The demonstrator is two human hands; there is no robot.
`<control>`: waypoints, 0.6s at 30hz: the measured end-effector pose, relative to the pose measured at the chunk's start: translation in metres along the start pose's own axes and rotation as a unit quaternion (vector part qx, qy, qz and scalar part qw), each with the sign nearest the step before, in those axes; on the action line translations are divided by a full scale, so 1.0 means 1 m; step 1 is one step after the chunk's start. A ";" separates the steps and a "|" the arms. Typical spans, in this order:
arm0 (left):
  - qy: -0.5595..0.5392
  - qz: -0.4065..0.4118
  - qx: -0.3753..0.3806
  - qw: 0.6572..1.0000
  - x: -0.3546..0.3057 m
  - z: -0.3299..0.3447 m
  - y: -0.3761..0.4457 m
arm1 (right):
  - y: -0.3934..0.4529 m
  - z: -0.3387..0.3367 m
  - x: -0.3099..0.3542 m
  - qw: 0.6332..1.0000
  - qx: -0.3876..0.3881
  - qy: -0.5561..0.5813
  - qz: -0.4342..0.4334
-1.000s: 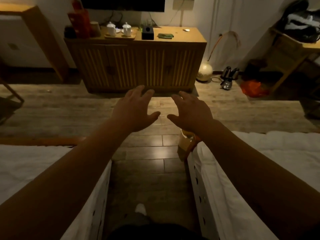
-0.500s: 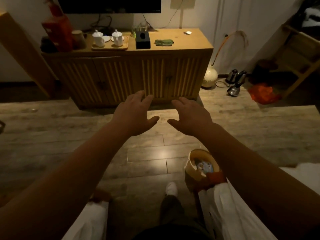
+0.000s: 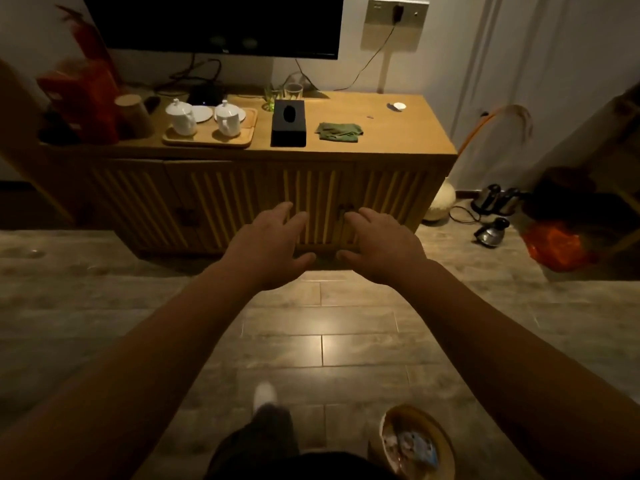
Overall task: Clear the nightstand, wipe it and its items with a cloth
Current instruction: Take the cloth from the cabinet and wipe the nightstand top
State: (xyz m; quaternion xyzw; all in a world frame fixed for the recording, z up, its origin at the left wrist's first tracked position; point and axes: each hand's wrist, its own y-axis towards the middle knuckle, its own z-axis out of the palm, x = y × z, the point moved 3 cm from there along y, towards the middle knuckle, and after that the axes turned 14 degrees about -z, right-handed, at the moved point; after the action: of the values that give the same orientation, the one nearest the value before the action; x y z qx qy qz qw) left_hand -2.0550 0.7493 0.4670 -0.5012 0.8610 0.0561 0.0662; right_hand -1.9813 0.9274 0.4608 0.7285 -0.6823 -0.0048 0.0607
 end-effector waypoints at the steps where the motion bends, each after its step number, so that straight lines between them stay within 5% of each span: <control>1: 0.001 0.003 0.002 1.000 0.003 0.004 0.021 | 0.019 0.004 -0.009 1.000 0.008 0.000 0.002; 18: 0.005 0.065 0.067 0.996 0.035 0.039 0.403 | 0.309 0.055 -0.174 0.992 0.064 0.018 0.106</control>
State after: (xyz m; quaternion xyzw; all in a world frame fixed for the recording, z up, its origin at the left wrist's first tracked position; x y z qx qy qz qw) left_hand -2.4207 0.9240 0.4354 -0.4392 0.8938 -0.0002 0.0913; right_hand -2.3049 1.0767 0.4220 0.6543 -0.7535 0.0586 0.0268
